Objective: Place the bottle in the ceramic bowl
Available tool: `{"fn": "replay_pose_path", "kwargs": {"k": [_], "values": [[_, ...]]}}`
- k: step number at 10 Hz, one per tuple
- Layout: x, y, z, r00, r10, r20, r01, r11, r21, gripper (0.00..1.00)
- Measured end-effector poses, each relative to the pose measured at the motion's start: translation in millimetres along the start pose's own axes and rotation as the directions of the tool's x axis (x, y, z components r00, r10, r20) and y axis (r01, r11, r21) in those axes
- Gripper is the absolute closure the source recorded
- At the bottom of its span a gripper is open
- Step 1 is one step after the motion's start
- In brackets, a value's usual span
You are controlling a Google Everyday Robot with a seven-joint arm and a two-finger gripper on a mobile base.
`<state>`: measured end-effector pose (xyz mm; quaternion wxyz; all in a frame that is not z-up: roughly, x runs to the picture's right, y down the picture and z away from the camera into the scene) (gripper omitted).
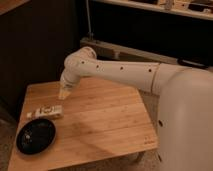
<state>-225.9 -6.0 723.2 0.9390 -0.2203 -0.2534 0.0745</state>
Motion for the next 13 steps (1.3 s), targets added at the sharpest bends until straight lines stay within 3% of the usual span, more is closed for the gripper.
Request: {"fn": "replay_pose_path", "kwargs": {"k": [4,7,8,9,11,13], "values": [[3.0,-1.9,-0.9,1.0,0.006,0.002,-0.006,1.0,0.002,0.35],[-3.7,-13.2,4.8,0.995,-0.029,0.094,0.032,0.999,-0.032,0.35],[-7.1,-14.1,10.4,0.993,-0.068,0.095,0.072,0.996,-0.044,0.35],[-12.8,-11.0,18.7,0.989,-0.117,0.09,0.123,0.991,-0.06,0.35],[-13.2,-6.5,25.3,0.987,-0.153,0.057,0.156,0.985,-0.072,0.35],[-15.0,5.1,38.4,0.983,-0.184,0.024,0.185,0.977,-0.108,0.35]]}}
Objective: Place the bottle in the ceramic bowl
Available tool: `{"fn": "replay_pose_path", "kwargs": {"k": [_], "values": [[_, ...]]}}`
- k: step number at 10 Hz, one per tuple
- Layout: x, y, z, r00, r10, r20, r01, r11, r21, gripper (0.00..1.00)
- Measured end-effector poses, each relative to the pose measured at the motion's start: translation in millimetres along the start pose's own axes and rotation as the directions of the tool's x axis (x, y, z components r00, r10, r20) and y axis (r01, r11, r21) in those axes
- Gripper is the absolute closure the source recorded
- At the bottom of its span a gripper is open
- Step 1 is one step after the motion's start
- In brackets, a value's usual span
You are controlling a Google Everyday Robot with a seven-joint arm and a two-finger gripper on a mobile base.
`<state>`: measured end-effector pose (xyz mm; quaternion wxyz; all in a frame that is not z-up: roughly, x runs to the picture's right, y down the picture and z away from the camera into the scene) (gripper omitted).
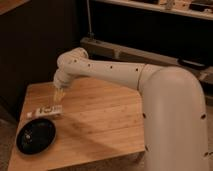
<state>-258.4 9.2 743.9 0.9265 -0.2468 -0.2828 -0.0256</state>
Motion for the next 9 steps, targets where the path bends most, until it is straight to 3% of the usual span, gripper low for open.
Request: {"fn": "replay_pose_path", "kwargs": {"k": [4,9], "values": [[-2.9,21.7,35.8,0.999,-0.021,-0.046,0.017,0.997,-0.079,0.35],[0.2,30.7,62.4,0.997,-0.006,-0.08,-0.003,0.994,-0.112,0.35]]}}
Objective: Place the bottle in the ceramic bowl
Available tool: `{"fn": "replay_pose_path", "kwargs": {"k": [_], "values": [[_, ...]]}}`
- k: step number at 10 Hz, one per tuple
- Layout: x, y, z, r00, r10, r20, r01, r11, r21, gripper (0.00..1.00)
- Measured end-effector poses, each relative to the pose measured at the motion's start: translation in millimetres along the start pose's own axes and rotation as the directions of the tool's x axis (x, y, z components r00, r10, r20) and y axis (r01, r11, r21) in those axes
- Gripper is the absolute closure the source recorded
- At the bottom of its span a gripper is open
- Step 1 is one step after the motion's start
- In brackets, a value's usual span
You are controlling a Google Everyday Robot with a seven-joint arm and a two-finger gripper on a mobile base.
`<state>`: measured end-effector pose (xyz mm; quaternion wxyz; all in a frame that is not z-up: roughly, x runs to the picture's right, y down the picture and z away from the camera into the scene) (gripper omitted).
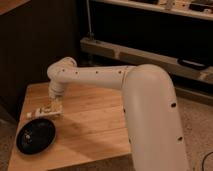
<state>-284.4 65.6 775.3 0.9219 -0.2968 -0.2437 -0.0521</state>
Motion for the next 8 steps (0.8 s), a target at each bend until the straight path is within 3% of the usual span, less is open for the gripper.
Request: {"fn": "replay_pose_path", "kwargs": {"k": [4,8], "values": [[5.1,5.4,25.1,1.0,0.024,-0.019,-0.025,0.999,-0.032,0.35],[18.2,-1.0,36.7,0.997,0.055,-0.049,-0.057,0.998,-0.031,0.35]]}}
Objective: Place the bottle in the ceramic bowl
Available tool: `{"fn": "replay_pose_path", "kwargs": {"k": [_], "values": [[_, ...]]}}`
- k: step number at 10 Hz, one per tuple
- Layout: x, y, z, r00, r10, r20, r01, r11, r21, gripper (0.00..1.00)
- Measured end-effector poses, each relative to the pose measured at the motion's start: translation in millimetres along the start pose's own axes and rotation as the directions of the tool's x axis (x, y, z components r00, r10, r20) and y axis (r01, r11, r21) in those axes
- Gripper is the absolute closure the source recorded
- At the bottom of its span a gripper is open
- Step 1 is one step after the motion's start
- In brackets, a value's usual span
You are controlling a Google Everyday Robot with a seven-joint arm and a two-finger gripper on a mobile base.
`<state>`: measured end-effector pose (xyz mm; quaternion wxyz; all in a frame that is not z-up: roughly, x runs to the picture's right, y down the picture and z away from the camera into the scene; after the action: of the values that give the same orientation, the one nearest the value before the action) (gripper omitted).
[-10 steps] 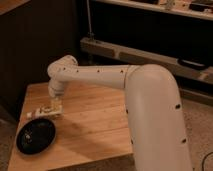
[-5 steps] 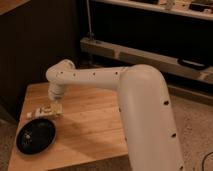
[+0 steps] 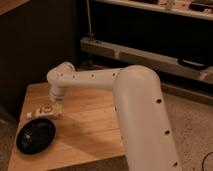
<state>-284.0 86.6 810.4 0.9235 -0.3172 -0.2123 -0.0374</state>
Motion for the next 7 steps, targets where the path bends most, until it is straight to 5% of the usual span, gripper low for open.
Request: {"fn": "replay_pose_path", "kwargs": {"k": [7], "values": [[13.0,-7.0,32.1,0.996,0.047,-0.076,-0.048,0.999,-0.016,0.35]]}}
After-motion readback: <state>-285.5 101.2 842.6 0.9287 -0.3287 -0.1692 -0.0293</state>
